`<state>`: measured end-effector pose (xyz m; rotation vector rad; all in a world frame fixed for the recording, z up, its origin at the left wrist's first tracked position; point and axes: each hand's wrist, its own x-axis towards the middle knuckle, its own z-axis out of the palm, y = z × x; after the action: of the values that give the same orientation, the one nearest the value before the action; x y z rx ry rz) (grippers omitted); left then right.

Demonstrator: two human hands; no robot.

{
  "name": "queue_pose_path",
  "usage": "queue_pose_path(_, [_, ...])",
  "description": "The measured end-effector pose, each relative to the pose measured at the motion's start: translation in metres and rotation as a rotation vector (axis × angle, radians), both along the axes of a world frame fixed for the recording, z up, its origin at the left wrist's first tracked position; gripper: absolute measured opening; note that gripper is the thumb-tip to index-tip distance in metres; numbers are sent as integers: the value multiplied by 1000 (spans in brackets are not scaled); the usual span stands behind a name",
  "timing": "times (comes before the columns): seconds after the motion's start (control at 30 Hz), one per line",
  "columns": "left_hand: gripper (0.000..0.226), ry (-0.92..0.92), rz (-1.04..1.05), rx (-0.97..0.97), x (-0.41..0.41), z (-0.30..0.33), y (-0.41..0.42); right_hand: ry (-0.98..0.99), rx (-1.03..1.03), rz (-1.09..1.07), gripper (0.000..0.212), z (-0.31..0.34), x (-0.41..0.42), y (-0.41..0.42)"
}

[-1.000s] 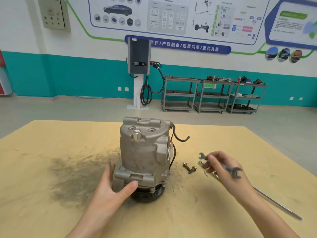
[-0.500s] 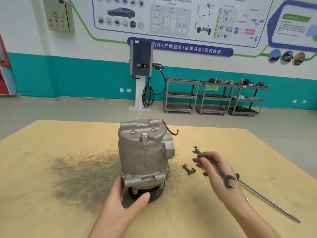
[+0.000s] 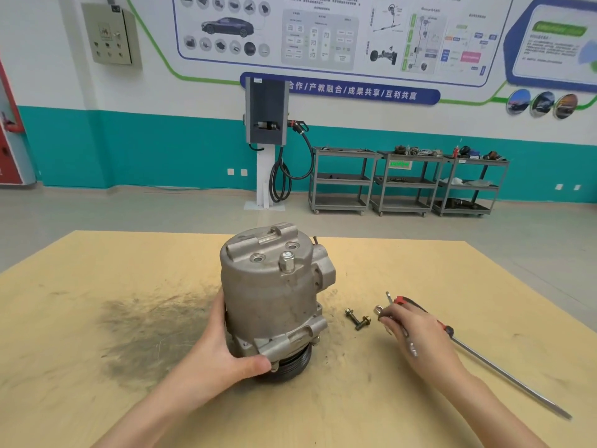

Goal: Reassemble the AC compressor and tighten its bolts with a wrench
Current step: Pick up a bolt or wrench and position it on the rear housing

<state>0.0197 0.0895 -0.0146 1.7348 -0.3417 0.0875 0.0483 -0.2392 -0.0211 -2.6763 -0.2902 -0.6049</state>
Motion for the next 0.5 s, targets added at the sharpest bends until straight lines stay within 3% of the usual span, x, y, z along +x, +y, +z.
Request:
queue_pose_path(0.07, [138, 5, -32, -9, 6, -1, 2, 28, -241, -10, 14, -1, 3, 1])
queue_pose_path(0.2, [151, 37, -15, -53, 9, -8, 2, 0, -536, 81, 42, -1, -3, 11])
queue_pose_path(0.33, [166, 58, 39, -52, 4, -9, -5, -128, -641, 246, 57, -9, -2, 16])
queue_pose_path(0.5, [152, 0, 66, -19, 4, -15, -6, -144, -757, 334, 60, -18, 6, 16])
